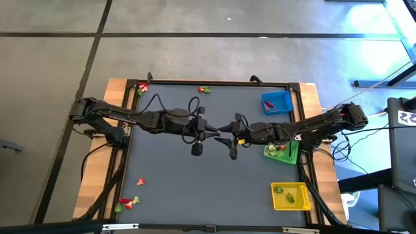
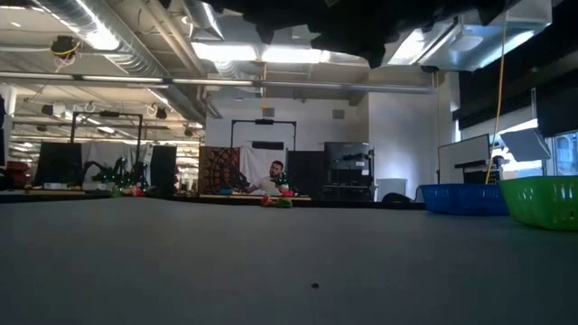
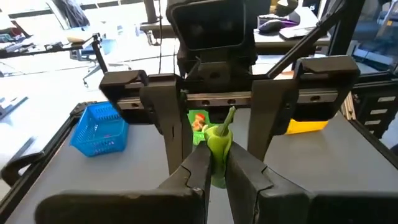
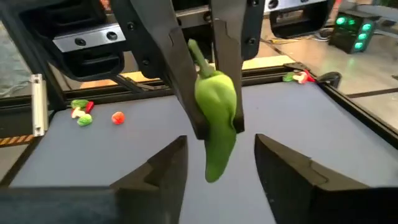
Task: Sort produce into baskets
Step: Put the green chili pepper into the blue basket
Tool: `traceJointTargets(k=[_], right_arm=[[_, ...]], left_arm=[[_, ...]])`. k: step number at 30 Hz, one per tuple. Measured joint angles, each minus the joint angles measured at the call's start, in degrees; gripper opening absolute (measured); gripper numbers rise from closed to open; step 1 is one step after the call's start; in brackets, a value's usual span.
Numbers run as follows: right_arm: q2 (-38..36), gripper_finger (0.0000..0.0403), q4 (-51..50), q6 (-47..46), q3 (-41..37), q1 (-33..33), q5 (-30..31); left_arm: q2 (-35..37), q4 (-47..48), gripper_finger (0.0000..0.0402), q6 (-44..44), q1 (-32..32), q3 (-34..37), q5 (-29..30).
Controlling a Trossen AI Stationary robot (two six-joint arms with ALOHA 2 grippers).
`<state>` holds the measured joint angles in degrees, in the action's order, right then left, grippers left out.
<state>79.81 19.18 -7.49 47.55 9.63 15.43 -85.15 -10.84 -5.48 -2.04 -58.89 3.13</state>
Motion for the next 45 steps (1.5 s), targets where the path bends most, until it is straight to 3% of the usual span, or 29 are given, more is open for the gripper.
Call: traceJointTargets(k=[9, 14, 20, 24, 29, 36, 45], right_arm=[[0.0, 0.0015, 0.1, 3.5, 0.0, 0.1, -1.1], [0.0, 0.0032, 0.1, 4.2, 0.0, 0.1, -0.6], [-1.1, 0.0009, -1.4, 6.0, 0.0, 0.1, 0.3], [-4.0, 0.0010, -8.2, 6.4, 0.0, 0.1, 5.2], [-9.6, 0.0023, -21.7, 3.7, 0.0, -1.8, 13.3], [-15.4, 0.0019, -41.6, -2.5, 0.0, -10.6, 14.2], [-14.5, 0.0023, -57.1, -4.6, 0.0, -26.7, 11.8]], left_arm=[[-0.1, -0.2, 0.0031, 0.8, 0.0, 0.0, 0.1], [-0.1, -0.2, 0.0039, 1.2, -0.1, 0.0, 0.2], [-0.1, 0.3, 0.0101, 2.6, -0.1, 0.0, 0.2], [0.7, 3.8, 0.0138, 2.6, 0.4, 0.0, 0.1], [1.5, 8.8, 0.0157, 3.4, 1.0, 0.0, 0.3], [1.2, 10.7, 0.0159, 3.3, 1.1, 0.0, 0.5], [1.2, 10.3, 0.0159, 3.2, 1.1, 0.0, 0.8]])
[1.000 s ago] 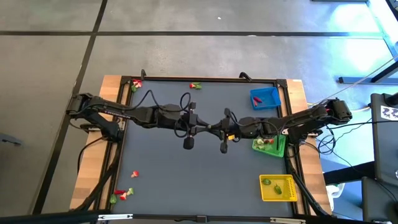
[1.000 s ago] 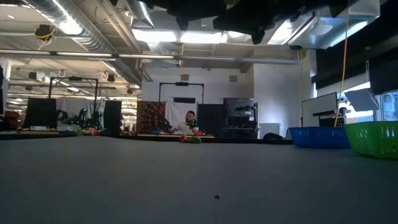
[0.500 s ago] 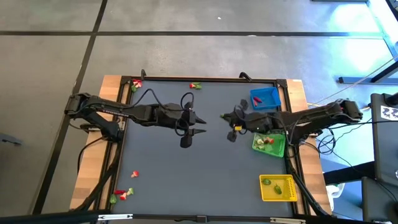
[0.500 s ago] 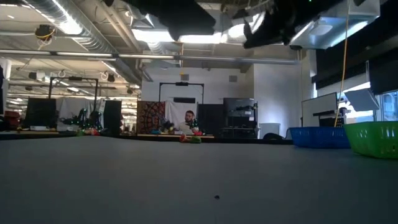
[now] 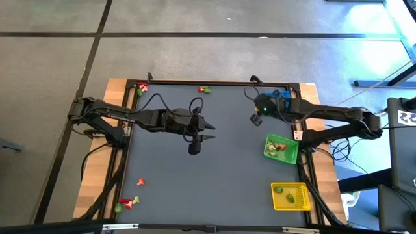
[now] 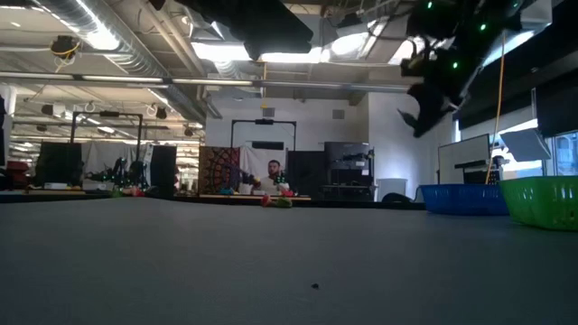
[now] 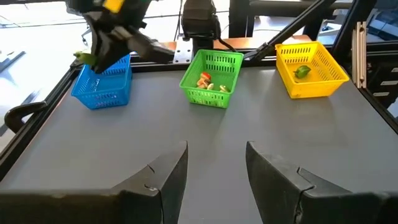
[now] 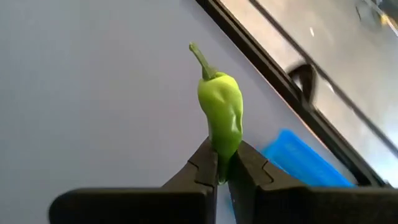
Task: Sort produce into baskets
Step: Put the green chili pepper into the blue basket
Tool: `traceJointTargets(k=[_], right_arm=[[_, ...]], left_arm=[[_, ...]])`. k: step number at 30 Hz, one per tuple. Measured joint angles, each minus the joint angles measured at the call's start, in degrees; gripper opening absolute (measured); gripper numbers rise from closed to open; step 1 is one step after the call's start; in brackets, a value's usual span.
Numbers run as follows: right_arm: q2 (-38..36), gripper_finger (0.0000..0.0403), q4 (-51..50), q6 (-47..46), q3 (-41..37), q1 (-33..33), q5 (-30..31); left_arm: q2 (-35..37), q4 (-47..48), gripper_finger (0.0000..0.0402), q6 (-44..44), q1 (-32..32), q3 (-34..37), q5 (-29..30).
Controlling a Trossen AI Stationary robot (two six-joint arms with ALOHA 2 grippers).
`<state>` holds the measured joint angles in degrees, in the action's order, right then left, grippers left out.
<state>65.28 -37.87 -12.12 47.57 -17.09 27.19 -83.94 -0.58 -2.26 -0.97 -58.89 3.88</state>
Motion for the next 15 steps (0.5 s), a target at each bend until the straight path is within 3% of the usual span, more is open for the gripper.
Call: traceJointTargets(k=[15], right_arm=[[4.0, 0.0024, -3.7, -0.2, -3.3, -22.3, -10.3]], left_arm=[[0.0, 0.0, 0.0160, 0.3, 0.0, 0.0, 0.0]])
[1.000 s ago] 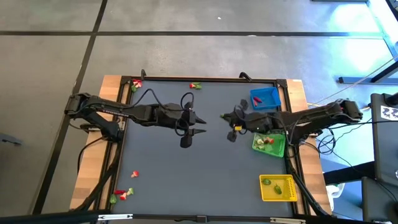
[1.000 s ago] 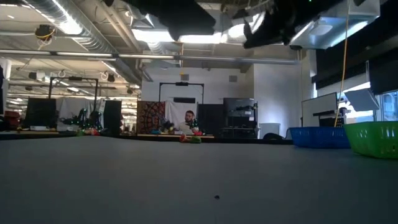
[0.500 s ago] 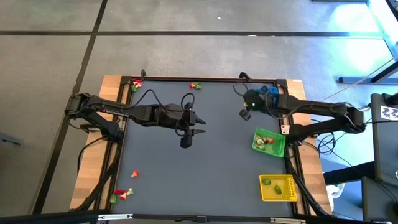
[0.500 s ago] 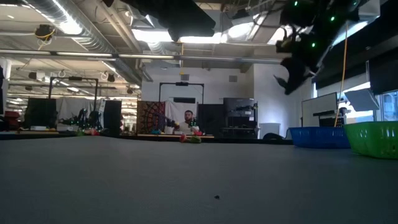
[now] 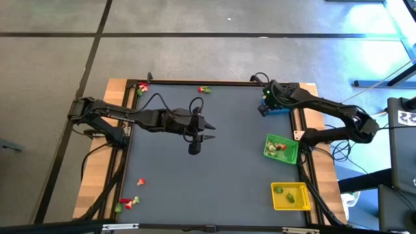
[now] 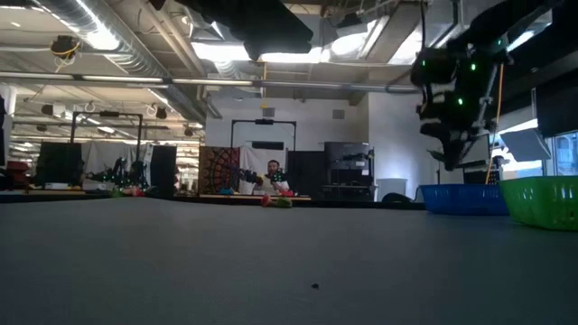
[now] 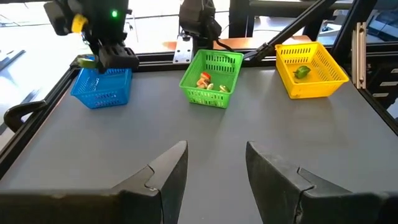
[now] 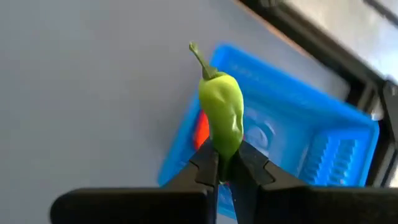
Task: Sort produce into baskets
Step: Put the green chili pepper into the blue basket, then put the red mushroom into the green basket
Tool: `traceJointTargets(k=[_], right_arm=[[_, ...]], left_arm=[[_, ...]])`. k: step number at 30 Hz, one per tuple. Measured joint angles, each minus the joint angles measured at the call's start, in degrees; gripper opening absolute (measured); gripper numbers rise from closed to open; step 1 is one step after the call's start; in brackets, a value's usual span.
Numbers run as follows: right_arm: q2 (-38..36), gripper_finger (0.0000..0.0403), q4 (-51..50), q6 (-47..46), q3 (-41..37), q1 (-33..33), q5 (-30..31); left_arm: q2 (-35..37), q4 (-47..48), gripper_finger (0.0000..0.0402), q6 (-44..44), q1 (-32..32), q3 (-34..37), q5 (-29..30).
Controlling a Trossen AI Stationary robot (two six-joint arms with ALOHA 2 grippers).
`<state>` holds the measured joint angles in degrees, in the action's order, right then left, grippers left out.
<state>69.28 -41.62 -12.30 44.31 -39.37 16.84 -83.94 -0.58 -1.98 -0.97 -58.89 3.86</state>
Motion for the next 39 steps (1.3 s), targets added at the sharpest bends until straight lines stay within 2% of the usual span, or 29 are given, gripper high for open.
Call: traceJointTargets(k=[7, 15, 19, 22, 25, 27, 32, 35, 39], right_arm=[[2.9, 0.0034, 1.6, -1.1, -3.1, -4.1, 0.0], [3.8, 0.0136, 1.6, -0.7, -3.4, -4.2, 1.1], [3.2, 0.0170, 1.0, 0.5, -1.2, -4.2, -3.4], [1.7, 0.0183, 3.9, 0.5, -0.3, -3.3, -10.6], [0.5, 0.0189, 8.3, 0.2, -0.3, -0.1, -16.5], [-0.1, 0.0190, 11.0, -0.6, -0.3, 3.0, -18.0], [-0.1, 0.0190, 18.9, -3.0, -0.9, 13.1, -16.5], [0.3, 0.0191, 23.7, -4.6, -1.8, 19.3, -14.8], [0.3, 0.0191, 30.8, -6.9, -3.2, 26.8, -10.4]], left_arm=[[0.0, 0.0, 0.0160, 0.1, 0.0, 0.0, 0.0], [0.0, 0.0, 0.0160, 1.1, 0.0, 0.0, 0.0], [0.0, 0.0, 0.0160, 1.2, 0.0, 0.0, 0.9], [0.0, 0.0, 0.0160, 1.2, 0.1, 0.0, 1.7], [0.0, 0.2, 0.0160, 1.5, 0.7, 0.0, 1.8], [0.0, 0.8, 0.0160, 1.9, 1.3, 0.0, 1.9], [0.0, 2.8, 0.0160, 4.4, 2.3, 0.0, 1.9], [0.0, 2.9, 0.0160, 3.0, 2.3, 0.0, 1.9], [0.0, 3.1, 0.0185, 5.0, 3.4, 0.0, 3.5]])
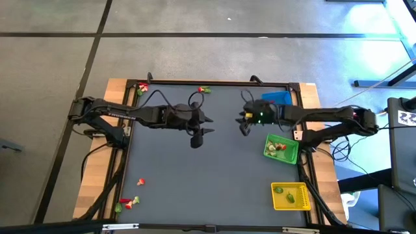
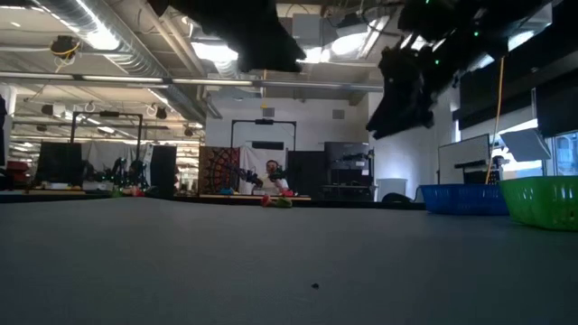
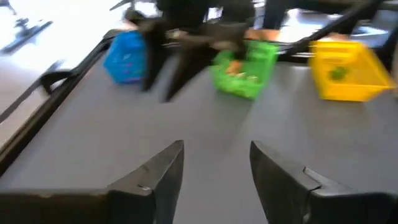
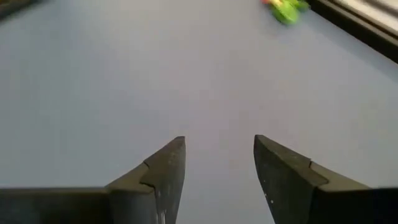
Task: Sort produce into baskets
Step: Put the red mushroom into the green basket
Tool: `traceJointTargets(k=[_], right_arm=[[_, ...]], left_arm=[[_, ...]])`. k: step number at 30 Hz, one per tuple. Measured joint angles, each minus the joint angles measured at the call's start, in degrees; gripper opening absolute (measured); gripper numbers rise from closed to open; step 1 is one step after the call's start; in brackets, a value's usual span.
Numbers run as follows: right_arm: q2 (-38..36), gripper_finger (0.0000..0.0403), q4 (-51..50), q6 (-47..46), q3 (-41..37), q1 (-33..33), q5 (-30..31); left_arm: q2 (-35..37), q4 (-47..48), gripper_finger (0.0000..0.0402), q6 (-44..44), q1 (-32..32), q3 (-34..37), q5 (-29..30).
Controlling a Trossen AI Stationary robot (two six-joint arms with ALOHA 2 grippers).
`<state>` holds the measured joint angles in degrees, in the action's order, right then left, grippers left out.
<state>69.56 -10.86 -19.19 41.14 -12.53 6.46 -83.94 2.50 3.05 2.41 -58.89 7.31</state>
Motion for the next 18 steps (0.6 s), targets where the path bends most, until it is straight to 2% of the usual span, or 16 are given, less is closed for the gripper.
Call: traceJointTargets(k=[7, 18], right_arm=[[0.0, 0.0191, 8.0, -0.4, -2.2, 8.5, 4.1], [0.0, 0.0191, 7.8, -0.5, -2.2, 12.3, 9.5]], left_arm=[[-1.9, 4.1, 0.0256, 2.2, 6.8, 0.0, 2.7], [-7.3, 4.1, 0.0266, 3.4, 21.5, 0.0, 3.5]])
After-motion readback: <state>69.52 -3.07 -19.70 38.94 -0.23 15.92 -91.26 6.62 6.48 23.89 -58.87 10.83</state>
